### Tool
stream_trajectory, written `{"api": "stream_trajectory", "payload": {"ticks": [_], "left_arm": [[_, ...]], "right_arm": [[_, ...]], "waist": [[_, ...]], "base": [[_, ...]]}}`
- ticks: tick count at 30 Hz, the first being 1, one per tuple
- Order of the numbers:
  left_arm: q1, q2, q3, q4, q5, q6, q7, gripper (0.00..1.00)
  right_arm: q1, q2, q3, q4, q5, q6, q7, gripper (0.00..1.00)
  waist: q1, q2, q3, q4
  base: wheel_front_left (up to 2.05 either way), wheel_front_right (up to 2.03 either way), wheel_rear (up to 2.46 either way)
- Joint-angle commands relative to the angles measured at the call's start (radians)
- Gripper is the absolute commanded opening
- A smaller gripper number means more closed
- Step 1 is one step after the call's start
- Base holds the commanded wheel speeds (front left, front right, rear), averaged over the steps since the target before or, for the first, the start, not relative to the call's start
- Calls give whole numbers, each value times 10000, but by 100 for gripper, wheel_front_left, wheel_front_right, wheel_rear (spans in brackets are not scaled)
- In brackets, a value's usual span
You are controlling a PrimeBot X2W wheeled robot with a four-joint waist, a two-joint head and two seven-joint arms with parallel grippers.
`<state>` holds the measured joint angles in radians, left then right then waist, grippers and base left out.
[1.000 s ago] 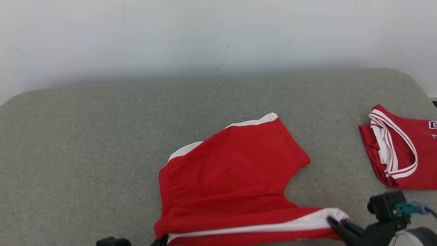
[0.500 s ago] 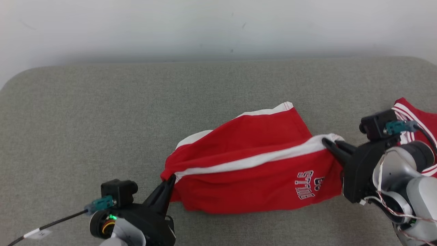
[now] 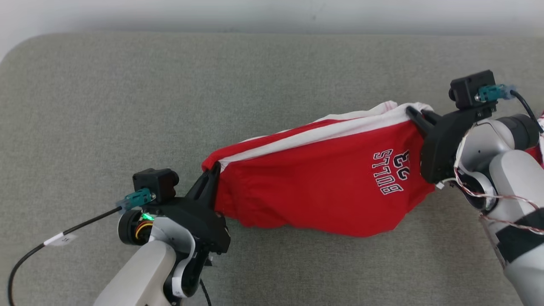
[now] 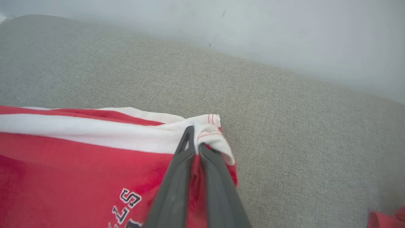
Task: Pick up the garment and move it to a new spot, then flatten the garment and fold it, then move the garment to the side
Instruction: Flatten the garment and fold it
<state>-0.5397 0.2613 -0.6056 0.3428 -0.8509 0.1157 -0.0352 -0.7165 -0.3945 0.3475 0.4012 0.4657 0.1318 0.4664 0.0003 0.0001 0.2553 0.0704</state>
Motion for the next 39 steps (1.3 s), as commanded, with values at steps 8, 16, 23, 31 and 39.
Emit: {"api": "stream_trajectory", "payload": {"ticks": [8, 16, 23, 31, 39], "left_arm": [[-692, -382, 7, 637, 204, 188, -210, 2], [-1023, -617, -166, 1094, 322, 96, -377, 100], [-509, -584, 47, 1312, 261, 96, -1271, 100], [562, -205, 486, 1018, 689, -88, -2225, 100], [2677, 59, 2068, -823, 2492, -178, -2294, 100]], "right_arm": [[-1169, 470, 129, 1717, -433, -24, -1055, 0], [-1696, 916, 389, 3085, -524, -24, -1739, 100], [-1678, 994, 498, 3624, -94, -24, -2162, 100], [-1103, 693, 442, 3729, 587, -24, -1896, 100], [-275, 340, -158, 3973, 1049, -24, -1702, 100]], "waist": [[-3, -1, 516, 381], [-3, -1, 410, 452], [-3, -1, -128, 481], [-3, -1, -858, 485], [-3, -1, -1183, 656]], "base": [[0, 0, 0], [0, 0, 0], [0, 0, 0], [0, 0, 0], [0, 0, 0]]}}
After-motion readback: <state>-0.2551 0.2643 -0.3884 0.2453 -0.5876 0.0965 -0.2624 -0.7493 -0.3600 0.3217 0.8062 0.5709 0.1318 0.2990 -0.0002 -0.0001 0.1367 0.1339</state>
